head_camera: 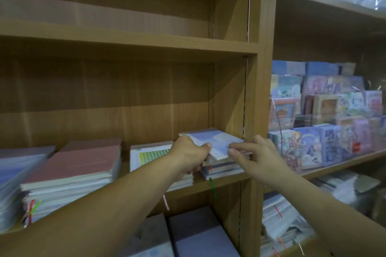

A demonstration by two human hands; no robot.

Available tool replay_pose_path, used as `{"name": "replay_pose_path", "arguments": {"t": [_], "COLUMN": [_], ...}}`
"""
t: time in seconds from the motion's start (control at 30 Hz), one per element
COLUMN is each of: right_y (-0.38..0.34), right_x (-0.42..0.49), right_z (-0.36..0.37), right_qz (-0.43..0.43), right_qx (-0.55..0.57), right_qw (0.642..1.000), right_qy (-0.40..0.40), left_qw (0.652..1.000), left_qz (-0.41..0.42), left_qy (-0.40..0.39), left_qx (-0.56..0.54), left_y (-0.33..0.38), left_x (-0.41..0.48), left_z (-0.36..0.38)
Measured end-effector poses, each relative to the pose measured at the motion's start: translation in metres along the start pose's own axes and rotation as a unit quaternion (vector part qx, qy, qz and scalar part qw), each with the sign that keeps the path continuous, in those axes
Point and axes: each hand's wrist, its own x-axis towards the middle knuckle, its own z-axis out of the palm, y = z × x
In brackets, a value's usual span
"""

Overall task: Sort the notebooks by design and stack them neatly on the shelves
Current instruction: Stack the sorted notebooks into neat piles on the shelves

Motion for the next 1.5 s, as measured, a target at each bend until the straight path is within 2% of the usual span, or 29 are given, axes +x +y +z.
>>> {"name": "replay_pose_path", "arguments": {"t": [0.13,0.43,0.67,0.8,0.93,1.0,1.07,1.17,1.23,1.3,1.37,1.5], "right_y": [0.001,-0.008,-0.013,-0.015,-0.015,-0.023,-0.035,-0.055,-0.069,-0.089,-0.108,-0.13], "right_x": [0.0,0.001,-0.003,-0.006,-0.008,-0.009,-0.007,0.0,0.006,0.012,0.019,0.033], "right_z": [0.006,0.012,0.003,-0.006,-0.008,-0.013,-0.02,-0.022,-0.017,-0.011,-0.002,0.023], "right_qz": [0.001,0.073,0.097,0.112,0.129,0.159,0.194,0.197,0.171,0.136,0.111,0.083], "right_qx": [0.029,0.138,0.21,0.24,0.239,0.261,0.328,0.395,0.413,0.403,0.403,0.425], "right_qw": [0.999,0.986,0.968,0.958,0.958,0.95,0.924,0.894,0.892,0.904,0.908,0.901], "right_qy": [0.015,0.065,0.103,0.111,0.096,0.058,-0.012,-0.084,-0.065,-0.037,-0.021,-0.011], "left_qw": [0.999,0.995,0.964,0.95,0.938,0.926,0.921,0.935,0.959,0.979,0.981,0.969], "left_qz": [-0.022,-0.027,-0.055,-0.09,-0.076,-0.054,-0.016,0.062,0.111,0.157,0.184,0.197], "left_qy": [0.007,-0.008,0.013,-0.024,-0.025,-0.029,-0.04,-0.045,-0.017,0.022,0.057,0.126], "left_qx": [-0.04,-0.096,-0.26,-0.298,-0.338,-0.373,-0.387,-0.346,-0.262,-0.126,-0.027,0.079], "left_y": [0.005,0.019,0.012,0.016,0.009,0.003,-0.004,-0.019,-0.027,-0.035,-0.043,-0.058], "left_x": [0.001,-0.002,0.002,-0.004,-0.009,-0.018,-0.031,-0.051,-0.062,-0.067,-0.065,-0.049], "left_z": [-0.001,0.004,0.011,0.01,0.008,0.0,-0.013,-0.041,-0.064,-0.087,-0.105,-0.128]}}
